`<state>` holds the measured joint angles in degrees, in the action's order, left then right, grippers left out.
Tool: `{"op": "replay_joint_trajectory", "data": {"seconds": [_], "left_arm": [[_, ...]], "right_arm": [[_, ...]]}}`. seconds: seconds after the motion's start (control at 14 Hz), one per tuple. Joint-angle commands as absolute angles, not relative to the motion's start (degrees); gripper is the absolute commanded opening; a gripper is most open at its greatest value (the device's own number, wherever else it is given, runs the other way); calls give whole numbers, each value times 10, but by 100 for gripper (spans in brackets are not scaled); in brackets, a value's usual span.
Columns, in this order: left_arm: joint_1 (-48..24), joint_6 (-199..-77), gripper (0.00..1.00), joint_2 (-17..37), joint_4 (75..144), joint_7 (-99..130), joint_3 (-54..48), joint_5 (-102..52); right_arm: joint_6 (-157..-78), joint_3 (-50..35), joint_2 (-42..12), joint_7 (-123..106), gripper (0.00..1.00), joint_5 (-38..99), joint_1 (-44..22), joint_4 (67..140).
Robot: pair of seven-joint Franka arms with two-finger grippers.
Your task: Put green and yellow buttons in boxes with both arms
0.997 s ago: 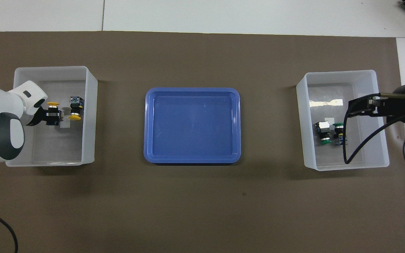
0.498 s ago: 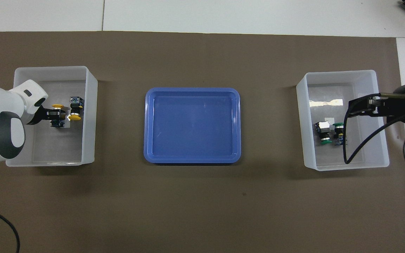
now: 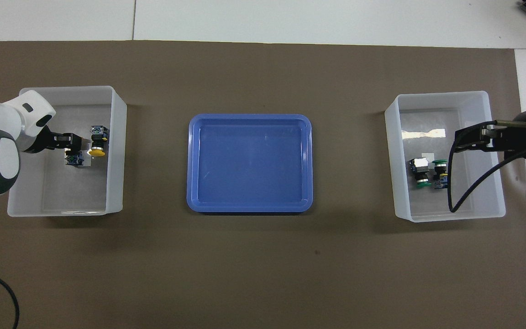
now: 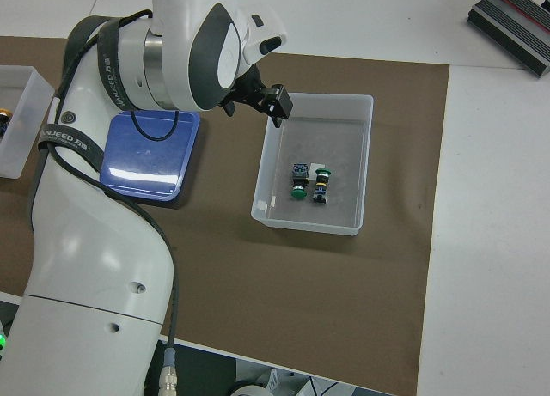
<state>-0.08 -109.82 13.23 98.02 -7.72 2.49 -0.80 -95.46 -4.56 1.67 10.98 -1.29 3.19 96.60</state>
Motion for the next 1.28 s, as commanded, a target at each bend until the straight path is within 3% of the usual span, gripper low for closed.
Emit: {"op": "replay_joint_trajectory", "data": {"seconds": [0.0,0.21,0.71,0.78,0.85,0.93,1.21], "left_arm": [[-15,-1007,68,135,906,-68,30,-4],[-28,-940,68,127,861,-66,32,-4],[-29,-880,69,36,859,-66,25,-4],[-29,-876,73,29,860,-66,24,-4],[-29,-875,90,27,862,-66,23,-4],[-30,-869,100,23,865,-67,22,-4],[-30,-877,100,18,873,-72,19,-4]], "right_arm": [[-954,-49,25,96,100,2,35,975],[-955,-49,25,95,100,3,35,974],[-950,-49,25,95,100,16,34,974],[-949,-49,25,94,100,15,34,974],[-949,-49,25,91,100,15,36,974],[-949,-49,25,81,100,10,35,973],[-949,-49,25,70,100,8,35,974]]}}
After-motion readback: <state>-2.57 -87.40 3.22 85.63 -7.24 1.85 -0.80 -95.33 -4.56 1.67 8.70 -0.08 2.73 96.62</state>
